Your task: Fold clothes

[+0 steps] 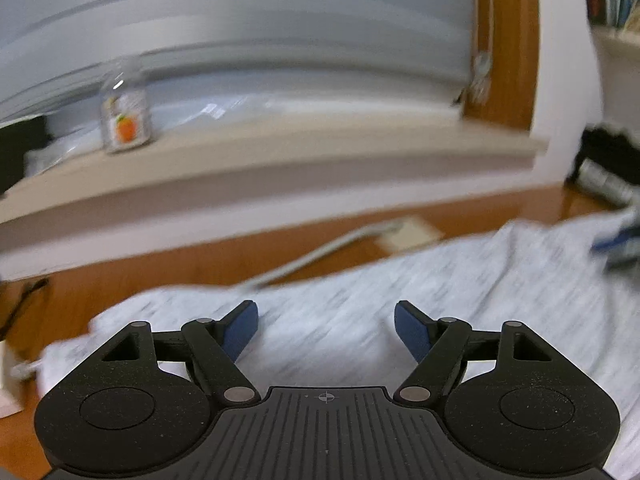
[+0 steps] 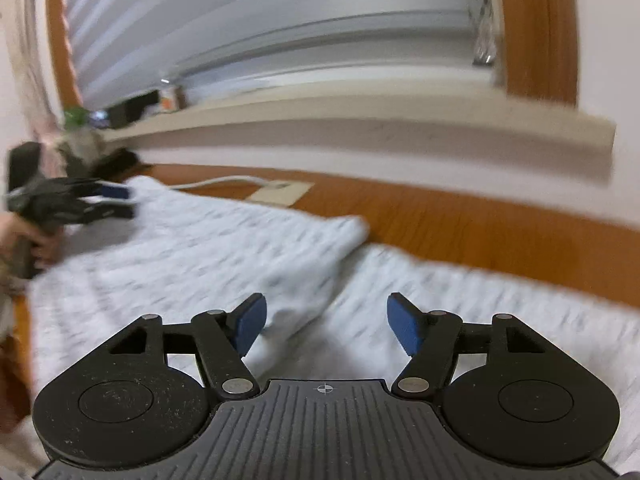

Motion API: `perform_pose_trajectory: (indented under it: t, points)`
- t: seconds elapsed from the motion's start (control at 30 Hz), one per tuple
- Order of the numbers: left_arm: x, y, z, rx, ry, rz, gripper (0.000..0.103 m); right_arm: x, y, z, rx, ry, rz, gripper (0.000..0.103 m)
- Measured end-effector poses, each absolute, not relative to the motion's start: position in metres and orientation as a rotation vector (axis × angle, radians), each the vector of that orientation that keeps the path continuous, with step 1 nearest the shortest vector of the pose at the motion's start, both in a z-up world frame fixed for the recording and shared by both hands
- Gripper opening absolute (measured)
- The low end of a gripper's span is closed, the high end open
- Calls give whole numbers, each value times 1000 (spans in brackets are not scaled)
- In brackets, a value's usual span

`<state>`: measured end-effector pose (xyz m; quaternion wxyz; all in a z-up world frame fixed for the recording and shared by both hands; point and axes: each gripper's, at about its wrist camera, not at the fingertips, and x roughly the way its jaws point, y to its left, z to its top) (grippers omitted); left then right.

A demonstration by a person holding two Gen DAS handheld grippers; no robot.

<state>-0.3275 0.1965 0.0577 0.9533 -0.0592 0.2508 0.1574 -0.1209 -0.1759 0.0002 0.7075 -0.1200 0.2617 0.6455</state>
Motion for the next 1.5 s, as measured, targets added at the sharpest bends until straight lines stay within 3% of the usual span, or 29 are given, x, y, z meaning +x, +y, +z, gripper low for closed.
perform_pose_trajectory:
  t: [0.17,0.2,0.23,0.27,0.3,0.43,0.53,0.57,0.6,0.67,0.97,1.17,1.5]
  points:
    - [-259,160,56,-132,525,184,84,-136,-194,-9,-205,647,1486,66]
    - [-245,153,55,-134,529,157,84,-139,-196,-11,-199,653,1495,62]
    - [-231,146,55,-137,533,130,84,-141,-199,-13,-192,659,1503,55]
    - [-217,139,54,-139,537,103,84,-144,-203,-14,-189,658,1513,38]
    - [-203,132,54,-141,541,75,84,-146,-208,-14,-187,653,1524,4]
    - [-163,112,44,-139,571,16,84,-155,-228,-14,-180,631,1567,4]
    - [-148,107,30,-127,607,18,84,-161,-242,-14,-190,610,1576,6]
    - [-143,105,25,-123,619,19,84,-163,-244,-15,-213,597,1548,13]
    - [-138,103,20,-118,632,20,84,-166,-247,-15,-239,565,1510,30]
    - [-134,103,19,-109,647,48,84,-170,-252,-14,-260,502,1469,48]
    - [-120,105,9,-68,686,144,83,-130,-250,-2,-367,416,1246,61]
    - [-102,119,8,-92,680,176,83,-73,-217,-3,-538,434,1121,61]
    - [-82,144,9,-128,669,178,84,14,-194,-10,-400,562,1174,68]
